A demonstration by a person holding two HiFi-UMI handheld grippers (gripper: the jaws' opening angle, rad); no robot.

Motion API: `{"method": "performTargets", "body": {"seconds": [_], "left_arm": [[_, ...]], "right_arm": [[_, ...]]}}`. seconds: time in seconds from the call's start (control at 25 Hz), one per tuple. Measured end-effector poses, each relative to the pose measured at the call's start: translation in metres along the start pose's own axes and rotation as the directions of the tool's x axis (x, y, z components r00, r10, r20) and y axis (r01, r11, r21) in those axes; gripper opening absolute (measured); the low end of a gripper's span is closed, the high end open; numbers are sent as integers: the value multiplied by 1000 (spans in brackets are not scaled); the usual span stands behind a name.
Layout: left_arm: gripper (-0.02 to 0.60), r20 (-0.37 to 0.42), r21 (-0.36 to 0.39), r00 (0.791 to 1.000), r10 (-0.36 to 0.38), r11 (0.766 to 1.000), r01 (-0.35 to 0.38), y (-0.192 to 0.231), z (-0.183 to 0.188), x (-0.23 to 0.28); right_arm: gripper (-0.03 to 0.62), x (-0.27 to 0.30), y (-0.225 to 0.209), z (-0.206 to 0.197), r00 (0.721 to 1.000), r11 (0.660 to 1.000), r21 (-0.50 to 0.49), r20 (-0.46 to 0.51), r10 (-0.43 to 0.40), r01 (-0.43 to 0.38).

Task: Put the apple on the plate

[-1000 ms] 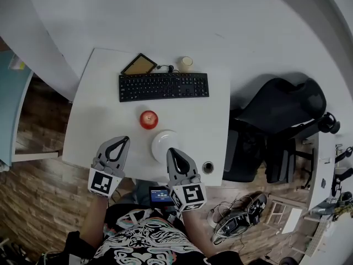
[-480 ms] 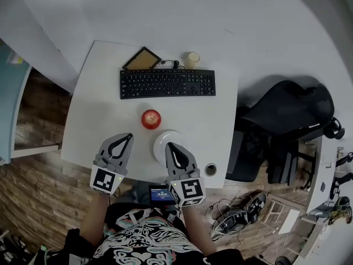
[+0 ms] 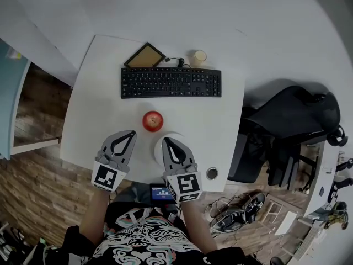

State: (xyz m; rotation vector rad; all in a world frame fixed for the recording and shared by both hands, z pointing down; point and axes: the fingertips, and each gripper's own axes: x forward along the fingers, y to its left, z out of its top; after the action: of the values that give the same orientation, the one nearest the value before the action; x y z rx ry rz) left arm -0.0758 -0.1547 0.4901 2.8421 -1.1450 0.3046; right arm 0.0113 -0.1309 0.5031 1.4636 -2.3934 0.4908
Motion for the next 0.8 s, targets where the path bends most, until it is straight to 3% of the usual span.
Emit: {"method": "performTargets", "body": {"seconds": [0.8], "left_arm": [[14,-111,-11,990,-84,996,84,-1,-37,41]], "right_arm": [[29,56,-6,-15,994,998,-21,-99,54,-56]]}}
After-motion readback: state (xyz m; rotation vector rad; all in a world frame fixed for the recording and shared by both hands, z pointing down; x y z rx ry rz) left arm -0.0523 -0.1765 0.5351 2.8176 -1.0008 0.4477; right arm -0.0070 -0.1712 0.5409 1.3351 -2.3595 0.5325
